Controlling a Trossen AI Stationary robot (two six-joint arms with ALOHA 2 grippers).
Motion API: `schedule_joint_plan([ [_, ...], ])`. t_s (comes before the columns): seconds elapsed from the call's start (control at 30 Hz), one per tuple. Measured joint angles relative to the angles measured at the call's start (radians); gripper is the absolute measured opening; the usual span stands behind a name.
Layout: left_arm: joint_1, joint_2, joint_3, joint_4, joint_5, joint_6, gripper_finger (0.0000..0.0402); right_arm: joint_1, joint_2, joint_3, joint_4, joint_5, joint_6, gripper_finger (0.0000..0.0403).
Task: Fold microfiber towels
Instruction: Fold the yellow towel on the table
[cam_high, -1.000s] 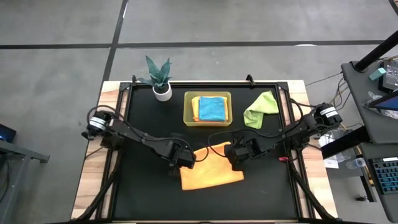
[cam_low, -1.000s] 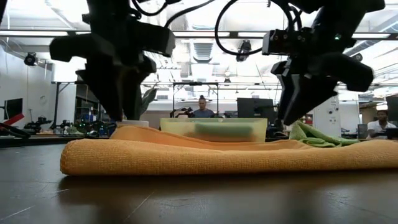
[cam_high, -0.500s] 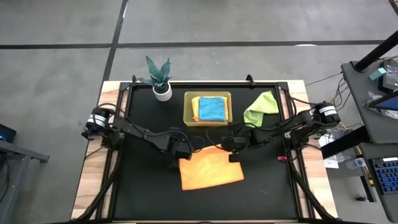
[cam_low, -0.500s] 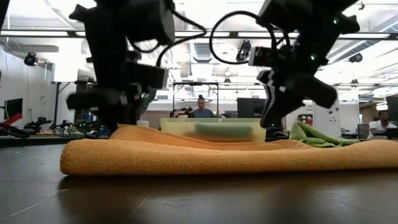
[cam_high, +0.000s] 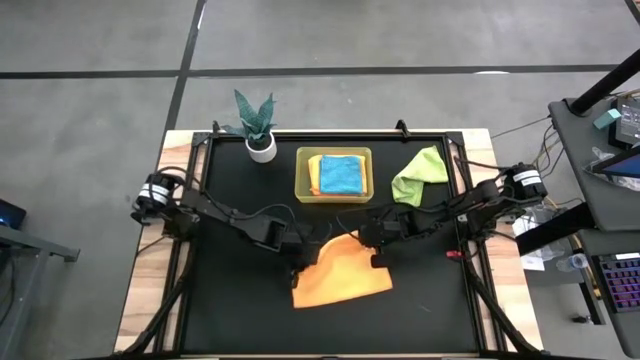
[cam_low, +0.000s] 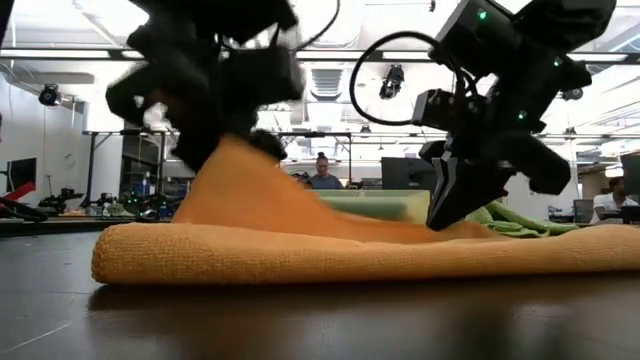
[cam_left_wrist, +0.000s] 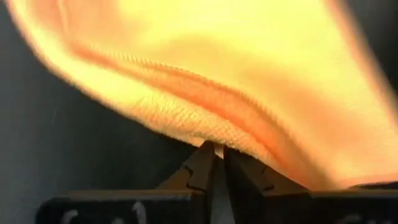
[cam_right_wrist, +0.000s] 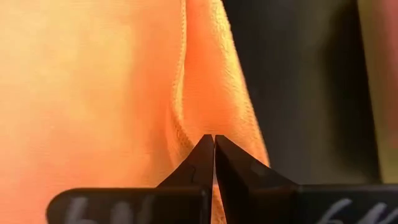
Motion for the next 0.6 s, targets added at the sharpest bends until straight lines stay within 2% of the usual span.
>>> schedule_joint_plan([
  [0.47,-0.002,-0.051,-0.013,0.007,0.015,-0.022,0.0017,0.018,-0.012,0.004,0.013,0.015,0.049,0.0009],
  [0.6,-0.002,-0.058,-0.014,-0.043,0.014,-0.031,0.0017,0.019,-0.013,0.004,0.015,0.015,0.074,0.0009],
])
